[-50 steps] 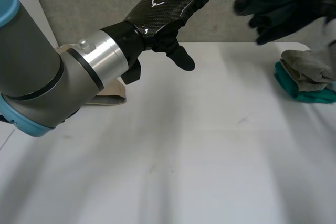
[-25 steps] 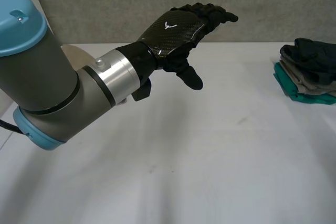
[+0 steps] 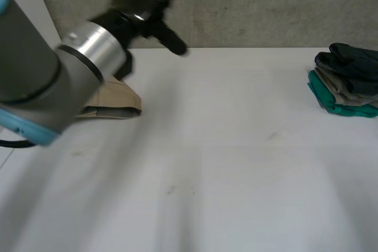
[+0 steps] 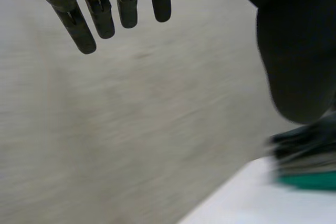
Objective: Fold the laundry.
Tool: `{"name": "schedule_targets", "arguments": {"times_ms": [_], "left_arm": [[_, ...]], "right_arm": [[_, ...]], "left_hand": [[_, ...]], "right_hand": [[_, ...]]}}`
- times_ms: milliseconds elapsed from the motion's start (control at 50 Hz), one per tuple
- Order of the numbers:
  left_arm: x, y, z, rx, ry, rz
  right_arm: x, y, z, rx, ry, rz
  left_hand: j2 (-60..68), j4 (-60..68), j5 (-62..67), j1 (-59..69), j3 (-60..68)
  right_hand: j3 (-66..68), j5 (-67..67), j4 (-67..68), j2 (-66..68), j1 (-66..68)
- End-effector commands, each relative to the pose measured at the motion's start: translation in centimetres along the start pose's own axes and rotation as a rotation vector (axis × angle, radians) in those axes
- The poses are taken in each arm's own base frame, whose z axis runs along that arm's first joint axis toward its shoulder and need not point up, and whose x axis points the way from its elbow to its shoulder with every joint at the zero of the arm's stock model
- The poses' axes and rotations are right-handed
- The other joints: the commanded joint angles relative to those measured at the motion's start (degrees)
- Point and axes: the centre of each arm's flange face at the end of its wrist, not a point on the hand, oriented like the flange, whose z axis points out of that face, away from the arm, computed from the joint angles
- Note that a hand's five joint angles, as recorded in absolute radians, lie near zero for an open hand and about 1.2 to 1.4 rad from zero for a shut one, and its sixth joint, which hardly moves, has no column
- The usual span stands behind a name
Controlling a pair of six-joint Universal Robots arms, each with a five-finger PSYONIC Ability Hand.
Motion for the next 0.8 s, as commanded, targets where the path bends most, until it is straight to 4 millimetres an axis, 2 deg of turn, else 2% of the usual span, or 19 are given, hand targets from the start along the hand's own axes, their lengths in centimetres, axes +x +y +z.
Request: {"name": "schedule_targets", "arguments": {"times_ms": [20, 40, 80, 100, 140, 180, 220, 260, 300, 380, 440, 520, 540, 600, 620, 700, 740, 760, 800], "left_arm": [[-11.2, 4.4, 1.2, -0.106, -0.333, 0.41], [-13.4, 6.3, 1.1, -0.162, -0.368, 0.538], [-15.5, 8.6, 0.8, -0.232, -0.388, 0.659], [-17.4, 10.9, 0.4, -0.294, -0.396, 0.754], [-19.3, 13.5, -0.3, -0.371, -0.4, 0.815], [-21.2, 17.4, -1.4, -0.459, -0.372, 0.838], [-22.1, 19.4, -2.1, -0.492, -0.344, 0.823], [-23.0, 21.6, -2.9, -0.508, -0.288, 0.798], [-23.2, 22.2, -3.2, -0.51, -0.269, 0.784], [-23.3, 23.5, -3.5, -0.514, -0.231, 0.76], [-22.7, 23.4, -3.2, -0.508, -0.219, 0.745], [-19.7, 21.6, -2.2, -0.464, -0.206, 0.7], [-17.8, 18.9, -1.3, -0.404, -0.216, 0.669], [-14.9, 15.1, -0.5, -0.306, -0.231, 0.572], [-12.7, 13.3, -0.2, -0.249, -0.224, 0.476], [-7.2, 9.3, 0.5, -0.12, -0.173, 0.212], [-5.4, 8.1, 0.6, -0.088, -0.151, 0.11], [-3.5, 7.8, 0.6, -0.075, -0.126, 0.021], [-1.2, 8.3, 0.7, -0.081, -0.098, -0.051]], "right_arm": [[-7.1, -9.5, -7.3, 0.294, -0.224, 0.138], [-7.6, -9.6, -7.8, 0.302, -0.243, 0.142], [-10.7, -9.8, -10.8, 0.324, -0.352, 0.154], [-11.9, -10.2, -11.9, 0.337, -0.391, 0.157], [-15.4, -11.0, -15.6, 0.36, -0.516, 0.167], [-17.1, -11.1, -17.7, 0.359, -0.576, 0.161], [-18.6, -10.7, -20.0, 0.344, -0.637, 0.139], [-19.1, -10.0, -20.8, 0.321, -0.659, 0.121], [-19.6, -9.1, -21.8, 0.29, -0.69, 0.099], [-20.3, -7.8, -22.3, 0.239, -0.711, 0.087], [-20.4, -7.2, -22.2, 0.217, -0.71, 0.084], [-20.0, -7.4, -21.9, 0.211, -0.683, 0.08], [-19.9, -7.5, -21.7, 0.207, -0.672, 0.079], [-19.0, -7.9, -21.3, 0.175, -0.624, 0.072], [-18.8, -7.9, -21.2, 0.161, -0.613, 0.073], [-17.9, -8.2, -21.4, 0.077, -0.585, 0.075], [-17.5, -8.4, -21.6, 0.023, -0.585, 0.089], [-17.4, -8.4, -21.7, 0.004, -0.586, 0.102], [-17.2, -8.5, -21.9, -0.049, -0.597, 0.16]], "left_hand": [[1.28, 1.35, 0.29, 2.01, 1.53], [1.45, 1.51, 0.46, 2.18, 1.7], [1.45, 1.51, 0.46, 2.18, 1.7], [1.62, 1.68, 0.63, 2.35, 1.86], [1.29, 1.35, 0.29, 2.02, 1.53], [0.45, 0.51, -0.55, 1.18, 0.69], [0.44, 0.5, -0.55, 1.17, 0.69], [1.11, 1.17, 0.12, 1.84, 1.35], [1.61, 1.68, 0.62, 2.35, 1.86], [19.21, 19.28, 18.22, 19.94, 19.46], [67.06, 67.12, 66.07, 67.79, 67.31], [68.21, 68.27, 67.22, 68.94, 68.45], [68.21, 68.27, 67.22, 68.94, 68.45], [68.21, 68.27, 67.22, 68.94, 68.45], [68.21, 68.27, 67.22, 68.94, 68.45], [68.21, 68.27, 67.22, 68.94, 68.45], [68.21, 68.27, 67.22, 68.94, 68.45], [68.21, 68.27, 67.22, 68.94, 68.45], [68.21, 68.27, 67.22, 68.94, 68.45]], "right_hand": [[-2.2, -2.5, -2.15, -2.38, -3.3], [-2.2, -2.5, -2.15, -2.38, -3.3], [-2.2, -2.5, -2.15, -2.38, -3.3], [-2.2, -2.5, -2.15, -2.38, -3.3], [-2.2, -2.5, -2.15, -2.38, -3.3], [-2.2, -2.5, -2.15, -2.38, -3.3], [-2.2, -2.5, -2.15, -2.38, -3.3], [-2.2, -2.5, -2.15, -2.38, -3.3], [-2.2, -2.5, -2.15, -2.38, -3.3], [-2.2, -2.5, -2.15, -2.38, -3.3], [-2.2, -2.5, -2.15, -2.38, -3.3], [-2.2, -2.5, -2.15, -2.38, -3.3], [-2.2, -2.5, -2.15, -2.38, -3.3], [-2.2, -2.5, -2.15, -2.38, -3.3], [-2.2, -2.5, -2.15, -2.38, -3.3], [-2.2, -2.5, -2.15, -2.38, -3.3], [-2.2, -2.5, -2.15, -2.38, -3.3], [-2.2, -2.5, -2.15, -2.38, -3.3], [-2.2, -2.5, -2.15, -2.38, -3.3]]}}
